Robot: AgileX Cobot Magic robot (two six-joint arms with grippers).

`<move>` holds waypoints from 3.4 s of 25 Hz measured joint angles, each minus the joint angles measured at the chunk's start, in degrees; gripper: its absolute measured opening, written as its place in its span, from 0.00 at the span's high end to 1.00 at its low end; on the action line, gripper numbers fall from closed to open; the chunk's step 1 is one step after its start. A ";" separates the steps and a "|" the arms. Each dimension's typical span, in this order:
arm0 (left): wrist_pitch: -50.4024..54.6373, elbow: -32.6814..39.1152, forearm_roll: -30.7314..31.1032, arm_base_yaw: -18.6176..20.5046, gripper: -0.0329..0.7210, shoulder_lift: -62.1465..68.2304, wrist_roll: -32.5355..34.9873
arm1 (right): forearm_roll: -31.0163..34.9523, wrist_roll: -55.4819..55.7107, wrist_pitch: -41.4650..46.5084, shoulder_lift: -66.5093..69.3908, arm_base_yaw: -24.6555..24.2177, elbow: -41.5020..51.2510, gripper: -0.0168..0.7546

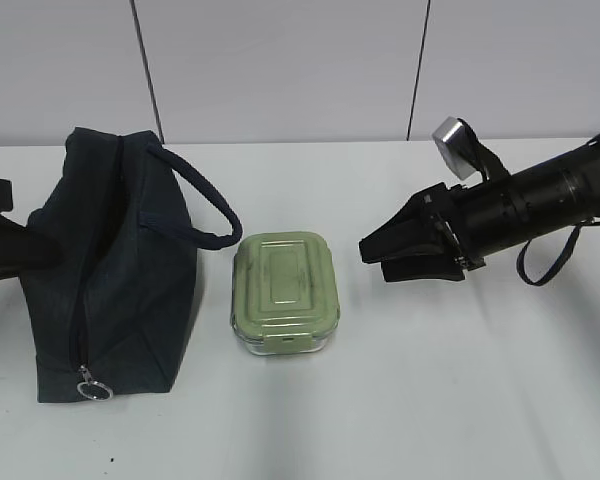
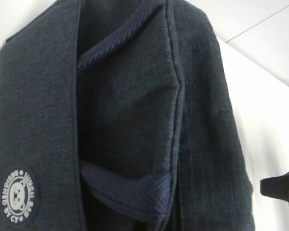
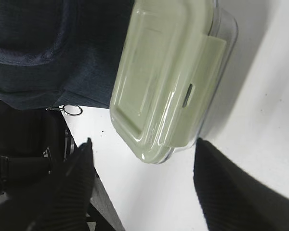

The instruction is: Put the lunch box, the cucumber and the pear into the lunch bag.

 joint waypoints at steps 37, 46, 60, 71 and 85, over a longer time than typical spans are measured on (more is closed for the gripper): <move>0.68 0.00 0.00 0.00 0.98 0.00 0.00 | 1.83 9.43 -7.24 12.27 8.28 -11.10 0.17; 0.62 0.00 0.00 0.00 0.98 0.00 0.00 | 1.72 9.81 -5.28 14.31 8.28 -11.29 0.24; 0.51 0.00 0.00 0.00 0.98 0.00 0.00 | 1.49 9.11 -2.28 14.67 8.28 -13.02 0.49; 0.51 0.00 0.00 0.00 0.98 0.00 0.00 | -0.85 13.17 -1.95 15.04 6.32 -23.90 0.49; 0.51 0.00 0.02 0.00 0.98 0.00 0.00 | 1.45 18.11 -0.98 11.17 3.69 -35.48 0.49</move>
